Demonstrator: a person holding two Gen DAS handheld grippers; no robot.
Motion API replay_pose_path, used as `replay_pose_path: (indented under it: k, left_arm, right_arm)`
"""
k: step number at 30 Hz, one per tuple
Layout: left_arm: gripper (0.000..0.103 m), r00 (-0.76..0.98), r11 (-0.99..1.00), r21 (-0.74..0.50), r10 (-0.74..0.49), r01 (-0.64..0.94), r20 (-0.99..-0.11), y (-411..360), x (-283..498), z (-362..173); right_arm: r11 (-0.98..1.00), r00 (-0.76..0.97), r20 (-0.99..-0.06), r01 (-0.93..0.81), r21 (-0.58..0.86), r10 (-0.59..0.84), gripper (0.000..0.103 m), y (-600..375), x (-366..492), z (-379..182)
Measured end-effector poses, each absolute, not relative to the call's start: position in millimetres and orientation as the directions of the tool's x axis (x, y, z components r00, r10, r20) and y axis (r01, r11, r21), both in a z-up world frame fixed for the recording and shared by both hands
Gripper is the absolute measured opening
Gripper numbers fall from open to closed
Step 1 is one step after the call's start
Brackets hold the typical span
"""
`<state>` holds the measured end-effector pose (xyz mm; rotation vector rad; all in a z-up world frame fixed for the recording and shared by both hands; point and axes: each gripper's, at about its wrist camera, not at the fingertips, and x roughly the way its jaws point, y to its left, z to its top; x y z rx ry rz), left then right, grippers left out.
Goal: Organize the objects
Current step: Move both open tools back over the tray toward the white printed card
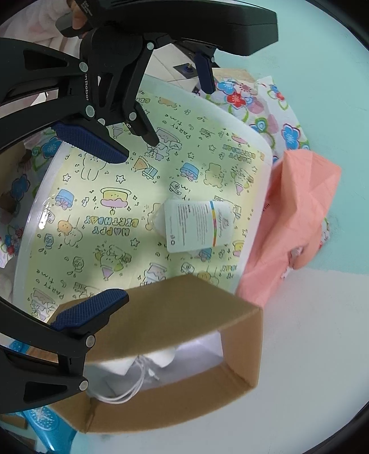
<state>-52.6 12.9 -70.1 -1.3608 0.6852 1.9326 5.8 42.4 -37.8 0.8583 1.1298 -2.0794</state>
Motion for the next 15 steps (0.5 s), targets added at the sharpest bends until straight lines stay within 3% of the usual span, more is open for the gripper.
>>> replay_pose_path:
  k: [15]
  left_arm:
    - [0.103,-0.242,-0.661,0.057,0.193,-0.749,-0.951,10,-72,-100]
  right_arm:
    - [-0.419,-0.586,-0.788,0.774,-0.474,-0.190,0.092,19,-20,-69]
